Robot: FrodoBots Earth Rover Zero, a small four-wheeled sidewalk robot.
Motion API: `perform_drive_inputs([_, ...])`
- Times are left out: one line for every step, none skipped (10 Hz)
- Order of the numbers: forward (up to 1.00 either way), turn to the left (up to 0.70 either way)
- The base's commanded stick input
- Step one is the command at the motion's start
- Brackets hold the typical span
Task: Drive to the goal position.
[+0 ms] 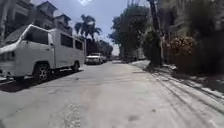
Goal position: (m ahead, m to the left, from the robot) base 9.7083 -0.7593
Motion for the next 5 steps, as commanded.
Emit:
perform_drive_inputs([1.0,0.01])
perform_drive_inputs([1.0,0.01])
perform_drive_inputs([1.0,0.01])
perform_drive_inputs([1.0,0.01])
perform_drive_inputs([1.0,0.01])
